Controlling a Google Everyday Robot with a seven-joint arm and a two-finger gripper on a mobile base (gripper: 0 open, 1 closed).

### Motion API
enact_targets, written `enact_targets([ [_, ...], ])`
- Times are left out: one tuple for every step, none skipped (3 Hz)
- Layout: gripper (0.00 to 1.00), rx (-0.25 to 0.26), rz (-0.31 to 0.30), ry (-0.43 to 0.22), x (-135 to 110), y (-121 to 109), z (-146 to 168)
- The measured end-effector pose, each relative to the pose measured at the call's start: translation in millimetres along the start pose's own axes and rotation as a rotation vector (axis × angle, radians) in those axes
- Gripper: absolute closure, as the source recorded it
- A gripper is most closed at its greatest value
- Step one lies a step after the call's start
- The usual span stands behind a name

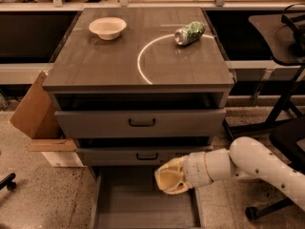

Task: Pick sponge from bottom drawer and place on counter

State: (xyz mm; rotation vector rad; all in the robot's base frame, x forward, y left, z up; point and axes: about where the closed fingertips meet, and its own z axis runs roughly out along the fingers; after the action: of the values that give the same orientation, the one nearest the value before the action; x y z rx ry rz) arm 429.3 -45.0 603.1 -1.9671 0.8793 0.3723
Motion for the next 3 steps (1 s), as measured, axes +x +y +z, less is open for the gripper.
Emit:
enact_targets([
  [1.00,0.057,-0.021,-0.071,-31.9,-36.9,-28.3],
  [1.00,0.062,-0.021,-0.076,-32.3,-38.7,-29.4],
  [1.00,0.118,-0.016,-0.132,-37.8,-61.0,-43.5],
])
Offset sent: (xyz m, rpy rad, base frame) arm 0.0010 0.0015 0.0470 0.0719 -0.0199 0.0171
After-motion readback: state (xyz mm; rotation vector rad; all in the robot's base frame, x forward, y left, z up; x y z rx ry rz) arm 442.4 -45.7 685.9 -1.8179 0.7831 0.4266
